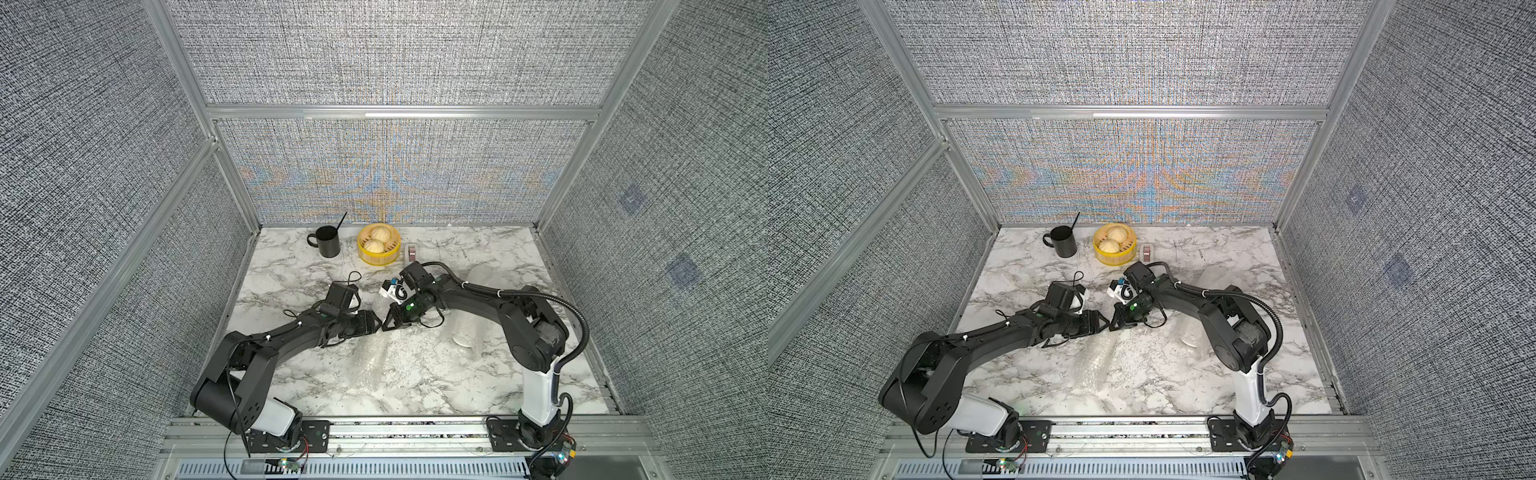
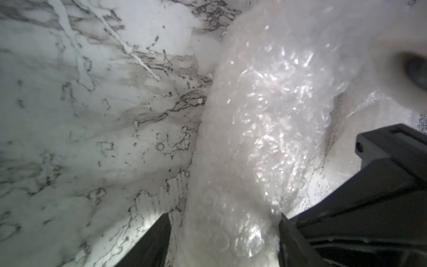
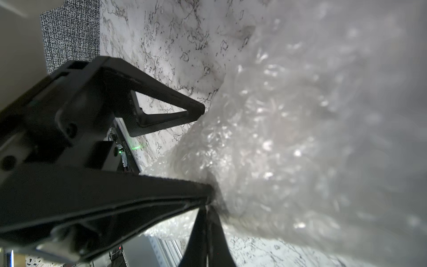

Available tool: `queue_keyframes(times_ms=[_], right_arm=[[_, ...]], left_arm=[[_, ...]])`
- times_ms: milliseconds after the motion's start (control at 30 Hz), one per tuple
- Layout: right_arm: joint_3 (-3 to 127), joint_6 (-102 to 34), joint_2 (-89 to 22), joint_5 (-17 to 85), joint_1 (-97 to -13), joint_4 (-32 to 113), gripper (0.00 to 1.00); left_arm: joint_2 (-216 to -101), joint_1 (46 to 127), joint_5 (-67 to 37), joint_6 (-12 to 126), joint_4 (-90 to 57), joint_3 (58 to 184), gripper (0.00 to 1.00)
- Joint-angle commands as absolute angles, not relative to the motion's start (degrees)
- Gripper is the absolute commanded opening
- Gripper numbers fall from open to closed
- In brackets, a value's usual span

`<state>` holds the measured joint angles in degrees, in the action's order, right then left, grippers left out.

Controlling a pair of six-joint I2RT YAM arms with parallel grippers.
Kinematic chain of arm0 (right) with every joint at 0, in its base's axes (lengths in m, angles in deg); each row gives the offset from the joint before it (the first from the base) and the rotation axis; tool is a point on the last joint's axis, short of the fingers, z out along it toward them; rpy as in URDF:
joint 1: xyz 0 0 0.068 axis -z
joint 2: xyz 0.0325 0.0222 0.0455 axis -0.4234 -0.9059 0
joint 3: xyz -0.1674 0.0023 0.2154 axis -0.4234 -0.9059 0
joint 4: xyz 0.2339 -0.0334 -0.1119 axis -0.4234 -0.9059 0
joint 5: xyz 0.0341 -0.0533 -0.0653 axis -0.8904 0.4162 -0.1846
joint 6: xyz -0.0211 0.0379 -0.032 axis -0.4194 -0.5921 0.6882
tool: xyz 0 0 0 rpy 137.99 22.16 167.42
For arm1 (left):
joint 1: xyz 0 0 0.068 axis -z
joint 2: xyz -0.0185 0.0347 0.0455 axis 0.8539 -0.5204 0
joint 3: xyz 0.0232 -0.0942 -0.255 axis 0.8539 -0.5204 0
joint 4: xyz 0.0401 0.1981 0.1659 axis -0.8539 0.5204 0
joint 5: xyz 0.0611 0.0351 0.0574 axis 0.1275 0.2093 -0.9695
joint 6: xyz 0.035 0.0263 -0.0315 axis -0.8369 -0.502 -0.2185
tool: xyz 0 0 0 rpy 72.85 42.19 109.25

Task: Wrap vases in bubble wrap
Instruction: Stick the tape on the bubble wrap.

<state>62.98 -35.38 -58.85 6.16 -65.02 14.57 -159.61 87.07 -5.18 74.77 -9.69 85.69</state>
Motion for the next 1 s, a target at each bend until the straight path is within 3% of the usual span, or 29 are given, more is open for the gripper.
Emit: queue_keyframes(times_ms=[0, 333, 400, 733, 867, 967], right_arm=[[63.1, -35.0, -59.4, 9.5, -65.0, 12.7, 0.0], [63.7, -34.5, -57.8, 10.1, -64.7, 11.0, 0.01], [63.8, -34.4, -57.2, 10.3, -64.7, 10.5, 0.08], [60.8, -33.9, -53.7, 10.9, -64.0, 8.9, 0.22], [60.1, -34.7, -51.9, 12.0, -63.9, 8.7, 0.21], [59.3, -38.8, -50.5, 10.4, -63.9, 13.0, 0.14]], left_arm=[[-159.4, 86.9, -6.9, 75.4, -9.6, 83.6, 0.67], [-159.0, 86.9, -9.6, 75.0, -8.1, 81.8, 0.65], [-159.1, 87.0, -9.7, 74.7, -7.7, 81.8, 0.65], [-159.9, 86.9, -8.7, 75.1, -8.7, 81.4, 0.65], [-159.3, 86.9, -8.5, 75.3, -8.7, 81.3, 0.65], [-158.6, 86.9, -9.2, 75.2, -8.2, 81.0, 0.65]])
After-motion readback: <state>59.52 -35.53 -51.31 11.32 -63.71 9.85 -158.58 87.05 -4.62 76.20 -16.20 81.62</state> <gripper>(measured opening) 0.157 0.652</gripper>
